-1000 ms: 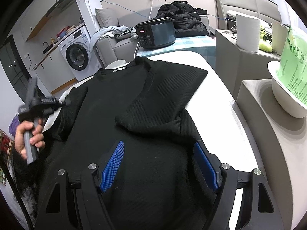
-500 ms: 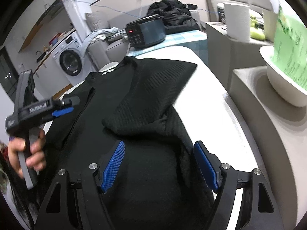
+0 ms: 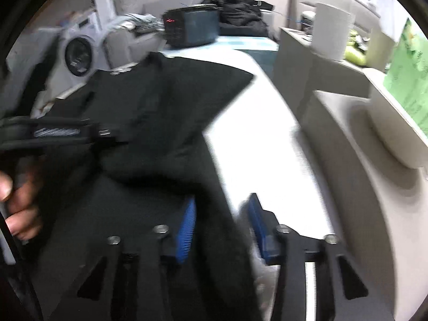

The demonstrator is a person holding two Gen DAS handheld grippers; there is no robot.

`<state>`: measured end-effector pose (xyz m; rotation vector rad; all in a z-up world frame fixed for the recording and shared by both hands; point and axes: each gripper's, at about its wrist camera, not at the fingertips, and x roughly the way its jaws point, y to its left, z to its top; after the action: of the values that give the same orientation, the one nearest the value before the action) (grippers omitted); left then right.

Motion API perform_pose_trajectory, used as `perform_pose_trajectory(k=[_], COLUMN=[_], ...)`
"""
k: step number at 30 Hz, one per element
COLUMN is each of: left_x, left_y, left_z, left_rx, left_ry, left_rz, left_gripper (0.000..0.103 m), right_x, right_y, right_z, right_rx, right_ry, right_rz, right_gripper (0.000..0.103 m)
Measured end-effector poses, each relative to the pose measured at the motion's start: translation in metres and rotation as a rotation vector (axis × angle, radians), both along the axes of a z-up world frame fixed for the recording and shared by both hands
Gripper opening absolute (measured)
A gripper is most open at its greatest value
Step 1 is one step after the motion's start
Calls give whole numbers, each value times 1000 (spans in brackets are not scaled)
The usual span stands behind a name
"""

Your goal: Fold small clothes

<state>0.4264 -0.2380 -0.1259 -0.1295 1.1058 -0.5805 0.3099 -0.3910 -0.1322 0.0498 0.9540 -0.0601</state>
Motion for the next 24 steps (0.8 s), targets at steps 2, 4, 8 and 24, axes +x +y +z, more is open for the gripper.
perform_pose_trajectory(k=[2, 4, 8, 24], left_x=[-14, -31, -46, 104], left_y=[5, 8, 4, -26], left_z=[-2, 0, 9, -2], left_rx=[-32, -34, -13, -55], left_ry=[36, 52, 53, -90], left_rz=[4, -28, -84, 159], left_gripper=[2, 2, 3, 58], right_x=[-1, -3, -2, -6], right_y=[-13, -17, -14, -1], right_z=[0, 1, 1, 3], right_rx=[-9, -44, -83, -13], right_ry=[5, 8, 14, 11], right_rz=[-70, -103, -76, 8], right_gripper=[38, 38, 40, 44])
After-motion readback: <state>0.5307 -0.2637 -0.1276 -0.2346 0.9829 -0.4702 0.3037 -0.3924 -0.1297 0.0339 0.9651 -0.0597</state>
